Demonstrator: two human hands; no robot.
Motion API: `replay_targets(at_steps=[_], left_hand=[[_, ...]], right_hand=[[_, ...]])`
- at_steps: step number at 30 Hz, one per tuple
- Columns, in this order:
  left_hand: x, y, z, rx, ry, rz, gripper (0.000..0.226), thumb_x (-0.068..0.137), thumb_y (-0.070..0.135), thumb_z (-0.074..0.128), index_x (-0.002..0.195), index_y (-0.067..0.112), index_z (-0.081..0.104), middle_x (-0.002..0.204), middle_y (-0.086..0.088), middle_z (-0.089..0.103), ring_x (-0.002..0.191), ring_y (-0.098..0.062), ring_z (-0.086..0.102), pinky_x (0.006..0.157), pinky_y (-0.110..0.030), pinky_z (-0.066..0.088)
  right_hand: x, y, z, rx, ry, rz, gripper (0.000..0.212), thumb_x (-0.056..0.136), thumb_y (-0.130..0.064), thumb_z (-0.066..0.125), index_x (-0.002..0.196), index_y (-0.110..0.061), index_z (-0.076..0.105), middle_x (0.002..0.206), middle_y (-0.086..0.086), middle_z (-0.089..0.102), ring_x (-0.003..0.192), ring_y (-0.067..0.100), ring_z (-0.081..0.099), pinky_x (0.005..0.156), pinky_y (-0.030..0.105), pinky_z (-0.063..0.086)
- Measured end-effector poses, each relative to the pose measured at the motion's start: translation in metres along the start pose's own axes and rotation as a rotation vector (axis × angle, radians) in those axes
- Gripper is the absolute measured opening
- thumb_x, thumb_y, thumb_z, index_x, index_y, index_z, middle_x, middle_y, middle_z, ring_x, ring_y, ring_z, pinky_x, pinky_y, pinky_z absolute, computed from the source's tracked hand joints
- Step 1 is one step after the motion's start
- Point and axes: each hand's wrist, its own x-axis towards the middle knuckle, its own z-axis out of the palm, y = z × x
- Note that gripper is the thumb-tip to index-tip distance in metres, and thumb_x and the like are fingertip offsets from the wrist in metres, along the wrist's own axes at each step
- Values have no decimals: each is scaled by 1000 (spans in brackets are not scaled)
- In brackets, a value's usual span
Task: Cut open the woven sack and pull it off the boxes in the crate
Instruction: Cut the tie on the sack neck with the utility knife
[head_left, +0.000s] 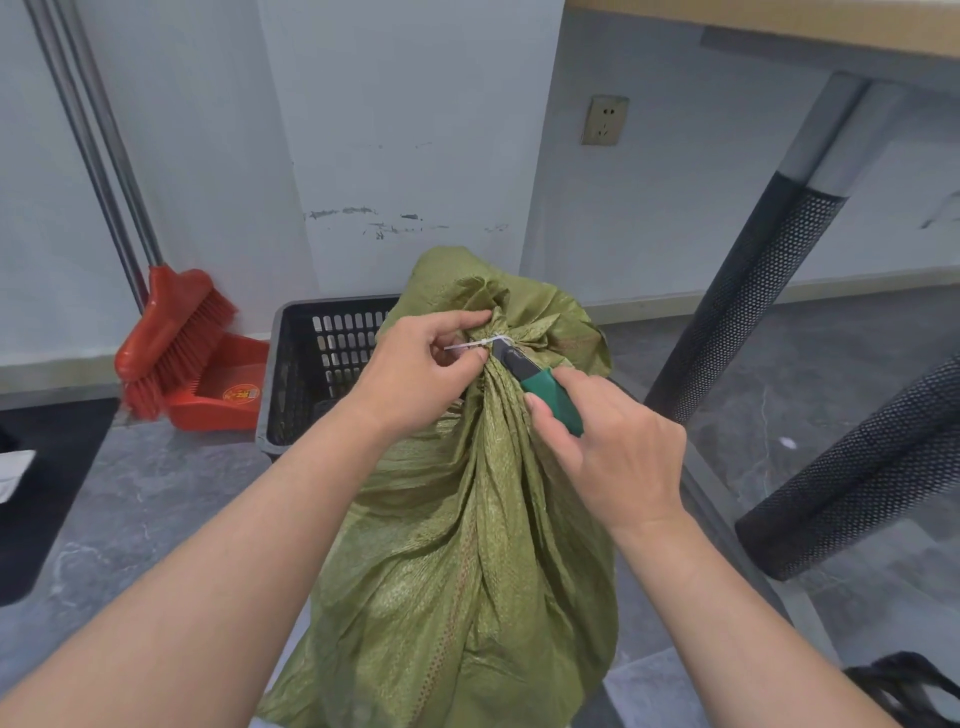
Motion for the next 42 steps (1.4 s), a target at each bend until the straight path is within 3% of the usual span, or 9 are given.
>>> replay_targets(at_steps=[4,7,14,18,22,25,27,37,42], left_hand=[[1,2,0,11,-45,-62,26,93,33,74,118,27,72,71,10,50,60,-5,45,63,-25,44],[-1,3,-1,198,-63,-34,30,93,48,69,113,26,70,78,8,50,65,-9,48,66,-30,42],[-5,8,8,361,-47,-21,39,95,55,61,104,18,65,101,-1,46,93,-20,50,89,-37,44],[-6,7,8,335,-96,-25,46,86,65,67,99,22,61,98,5,43,94,-17,49,77,-32,37],[-2,5,11,413,-97,41,39,90,53,71,106,17,64,96,2,43,91,-20,49,82,-35,42],[-4,6,16,451,-67,85,25,92,43,71,87,21,60,88,4,40,85,-23,50,82,-40,48],[-5,6,18,460,-51,88,24,93,40,70,84,19,62,88,3,41,84,-24,51,80,-40,48],[-5,10,20,475,-107,43,29,98,30,59,78,9,61,86,-2,46,82,-24,51,77,-41,46],[-1,16,18,526,-154,44,36,98,25,54,66,10,45,82,-3,42,81,-27,49,72,-38,38]], right_hand=[[-2,1,3,6,10,18,43,102,-55,51,113,-20,73,84,-2,73,61,27,69,38,34,47],[-3,-2,2,16,3,70,41,98,-54,53,110,-21,73,85,-3,74,62,27,70,39,34,48],[2,-12,-1,59,-78,203,29,92,-49,71,108,-25,72,85,-7,74,71,27,72,48,32,47],[6,-9,-3,85,-155,242,32,93,-56,65,111,-30,70,90,-9,75,80,27,72,57,35,48],[9,-6,-5,69,-203,252,35,95,-61,60,113,-33,69,93,-10,75,86,26,71,59,33,44],[10,-5,-7,80,-246,281,38,94,-65,56,114,-35,68,94,-11,74,89,25,70,63,35,47],[11,-6,-8,94,-263,307,39,94,-66,54,114,-36,68,94,-10,74,91,25,70,65,36,47],[14,-14,-12,155,-313,380,38,93,-66,56,114,-37,68,90,-9,72,91,24,68,67,36,44],[20,-16,-17,107,-365,425,38,93,-66,55,115,-38,68,94,-6,72,96,29,66,68,36,37]])
